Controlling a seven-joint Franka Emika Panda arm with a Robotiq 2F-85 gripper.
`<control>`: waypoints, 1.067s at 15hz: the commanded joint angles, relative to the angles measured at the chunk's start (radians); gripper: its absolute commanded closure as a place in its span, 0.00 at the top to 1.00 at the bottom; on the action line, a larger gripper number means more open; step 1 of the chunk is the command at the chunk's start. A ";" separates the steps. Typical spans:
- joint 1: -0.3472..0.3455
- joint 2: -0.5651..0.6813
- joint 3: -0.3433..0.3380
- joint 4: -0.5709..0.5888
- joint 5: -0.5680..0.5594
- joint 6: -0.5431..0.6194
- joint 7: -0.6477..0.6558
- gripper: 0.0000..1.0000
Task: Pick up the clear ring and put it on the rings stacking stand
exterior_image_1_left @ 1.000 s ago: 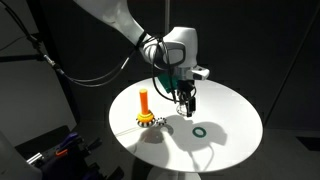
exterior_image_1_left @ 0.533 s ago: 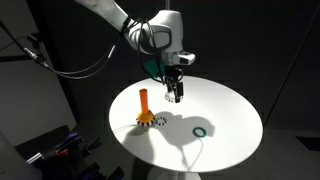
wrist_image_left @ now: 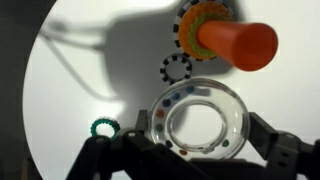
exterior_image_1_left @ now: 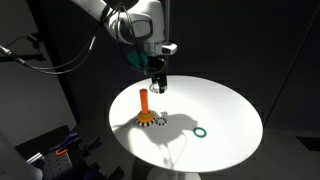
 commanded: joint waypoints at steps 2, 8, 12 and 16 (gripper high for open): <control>0.005 -0.119 0.035 -0.100 -0.004 -0.032 -0.042 0.70; 0.017 -0.165 0.075 -0.172 -0.017 -0.020 -0.043 0.70; 0.018 -0.157 0.088 -0.189 -0.043 0.005 -0.024 0.70; 0.019 -0.144 0.094 -0.194 -0.063 0.052 -0.010 0.70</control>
